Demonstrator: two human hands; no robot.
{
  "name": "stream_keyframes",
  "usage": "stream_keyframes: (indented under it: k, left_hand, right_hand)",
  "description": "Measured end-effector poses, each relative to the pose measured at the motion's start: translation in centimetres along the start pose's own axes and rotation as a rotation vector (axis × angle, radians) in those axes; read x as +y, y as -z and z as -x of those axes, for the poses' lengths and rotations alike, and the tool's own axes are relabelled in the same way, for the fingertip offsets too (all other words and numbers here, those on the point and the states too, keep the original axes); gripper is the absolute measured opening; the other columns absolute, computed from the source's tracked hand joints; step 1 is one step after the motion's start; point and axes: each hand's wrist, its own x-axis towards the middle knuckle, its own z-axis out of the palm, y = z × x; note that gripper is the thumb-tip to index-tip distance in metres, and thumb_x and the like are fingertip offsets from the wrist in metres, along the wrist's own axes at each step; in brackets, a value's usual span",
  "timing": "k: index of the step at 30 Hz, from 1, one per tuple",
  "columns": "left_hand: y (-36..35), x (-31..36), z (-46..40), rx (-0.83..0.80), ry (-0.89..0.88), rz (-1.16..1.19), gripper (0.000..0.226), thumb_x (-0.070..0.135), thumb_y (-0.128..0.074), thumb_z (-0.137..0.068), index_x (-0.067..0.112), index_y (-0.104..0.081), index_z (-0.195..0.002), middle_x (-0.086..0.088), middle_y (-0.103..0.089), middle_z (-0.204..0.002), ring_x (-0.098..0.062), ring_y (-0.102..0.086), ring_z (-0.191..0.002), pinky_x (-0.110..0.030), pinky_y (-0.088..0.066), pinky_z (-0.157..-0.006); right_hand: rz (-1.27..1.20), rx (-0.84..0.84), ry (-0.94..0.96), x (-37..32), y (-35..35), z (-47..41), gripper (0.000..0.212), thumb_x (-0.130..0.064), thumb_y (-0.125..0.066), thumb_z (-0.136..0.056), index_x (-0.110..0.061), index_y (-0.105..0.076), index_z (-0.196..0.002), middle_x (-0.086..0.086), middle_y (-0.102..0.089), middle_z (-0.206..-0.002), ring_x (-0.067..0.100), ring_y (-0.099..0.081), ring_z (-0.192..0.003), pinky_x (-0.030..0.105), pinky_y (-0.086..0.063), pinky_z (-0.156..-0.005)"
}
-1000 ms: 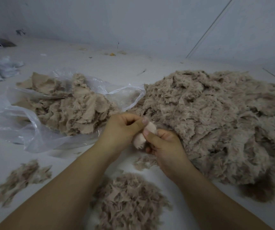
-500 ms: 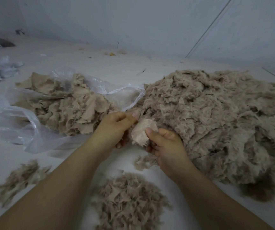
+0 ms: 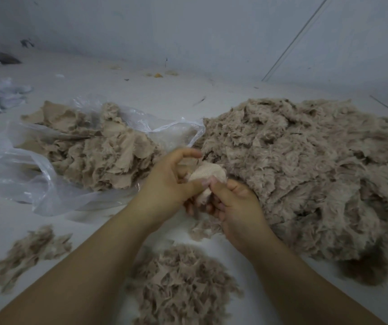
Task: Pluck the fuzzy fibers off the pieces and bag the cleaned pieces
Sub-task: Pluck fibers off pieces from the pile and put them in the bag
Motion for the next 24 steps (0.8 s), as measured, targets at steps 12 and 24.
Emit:
stream_keyframes:
  k: [12, 24]
  left_hand:
    - [9.0, 2.2, -1.3, 0.496, 0.118, -1.504, 0.018, 0.015, -0.062, -0.084, -0.001, -0.067, -0.092, -0.018, -0.051, -0.099, -0.038, -0.057, -0.077, -0.047, -0.052, -0.071]
    - [2.1, 2.0, -2.5, 0.180, -0.180, -1.545, 0.019, -0.001, -0.055, -0.074, 0.007, -0.064, -0.089, -0.008, -0.042, -0.091, -0.032, -0.051, -0.070, -0.038, -0.044, -0.053]
  right_hand:
    - [-0.032, 0.112, -0.044, 0.0, -0.5, -0.4, 0.042, -0.030, -0.055, -0.098, -0.016, -0.074, -0.064, -0.002, -0.040, -0.058, 0.012, -0.041, -0.060, 0.020, -0.049, -0.053]
    - [-0.034, 0.114, -0.053, 0.0, -0.3, -0.2, 0.036, -0.030, -0.054, -0.100, -0.010, -0.070, -0.073, -0.006, -0.044, -0.055, 0.011, -0.041, -0.059, 0.019, -0.048, -0.053]
